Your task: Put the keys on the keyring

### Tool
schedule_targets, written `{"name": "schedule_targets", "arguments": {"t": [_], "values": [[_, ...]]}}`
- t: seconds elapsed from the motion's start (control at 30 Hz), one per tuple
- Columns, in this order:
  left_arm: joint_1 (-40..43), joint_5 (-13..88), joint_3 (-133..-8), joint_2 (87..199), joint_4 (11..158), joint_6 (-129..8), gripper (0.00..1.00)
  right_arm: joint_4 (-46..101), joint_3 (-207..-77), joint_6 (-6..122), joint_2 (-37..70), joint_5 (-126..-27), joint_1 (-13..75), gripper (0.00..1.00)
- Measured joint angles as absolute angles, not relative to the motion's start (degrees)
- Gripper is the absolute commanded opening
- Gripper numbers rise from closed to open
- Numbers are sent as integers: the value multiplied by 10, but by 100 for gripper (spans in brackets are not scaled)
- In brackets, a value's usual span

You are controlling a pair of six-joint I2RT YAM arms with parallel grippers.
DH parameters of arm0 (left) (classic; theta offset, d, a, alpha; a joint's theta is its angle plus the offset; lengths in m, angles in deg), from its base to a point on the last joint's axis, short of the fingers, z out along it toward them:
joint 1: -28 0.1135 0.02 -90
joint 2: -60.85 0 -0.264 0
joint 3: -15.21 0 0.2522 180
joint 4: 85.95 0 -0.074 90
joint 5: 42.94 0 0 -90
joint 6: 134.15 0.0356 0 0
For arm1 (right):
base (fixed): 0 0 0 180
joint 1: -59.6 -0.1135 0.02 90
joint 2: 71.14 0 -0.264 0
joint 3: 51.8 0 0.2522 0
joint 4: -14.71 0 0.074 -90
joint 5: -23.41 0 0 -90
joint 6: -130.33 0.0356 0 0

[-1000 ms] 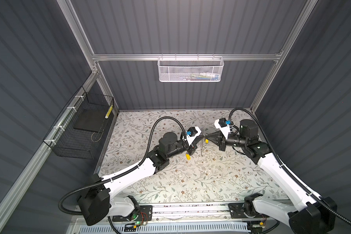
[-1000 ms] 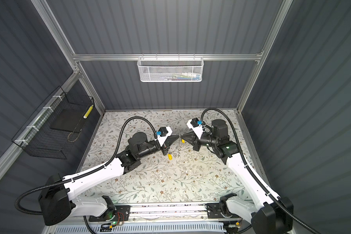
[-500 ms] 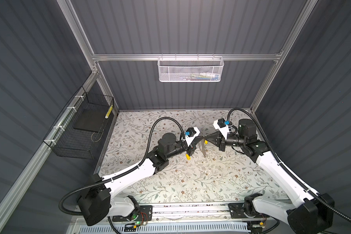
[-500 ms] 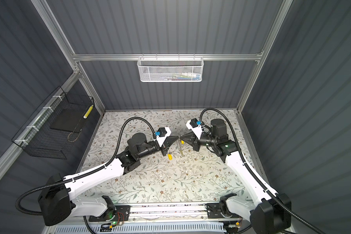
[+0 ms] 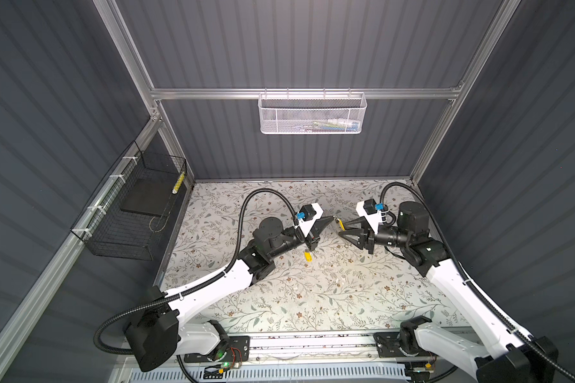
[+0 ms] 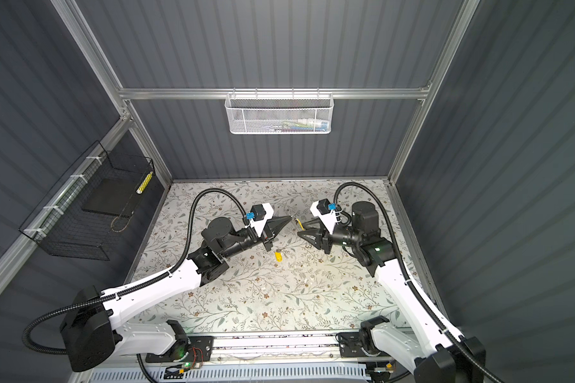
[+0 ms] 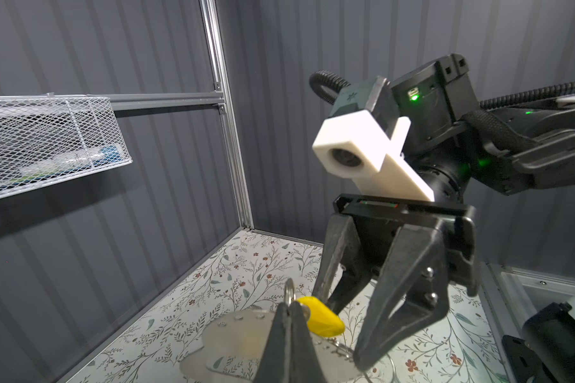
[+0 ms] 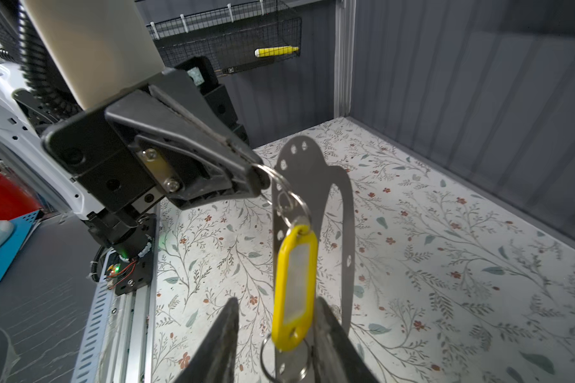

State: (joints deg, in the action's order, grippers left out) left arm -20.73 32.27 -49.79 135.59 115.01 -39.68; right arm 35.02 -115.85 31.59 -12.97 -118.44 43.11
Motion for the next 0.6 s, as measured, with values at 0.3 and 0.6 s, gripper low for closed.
{"name": "schedule_targets", "arguments": {"t": [0.3,0.6], "values": [[-205,305,-496,1356,1151,-400,0,311,-1155,344,-136,-1173,434,39],[-205,287,-496,1356,1151,-402,0,296,-1157,354,-120,-1172,434,30]]}}
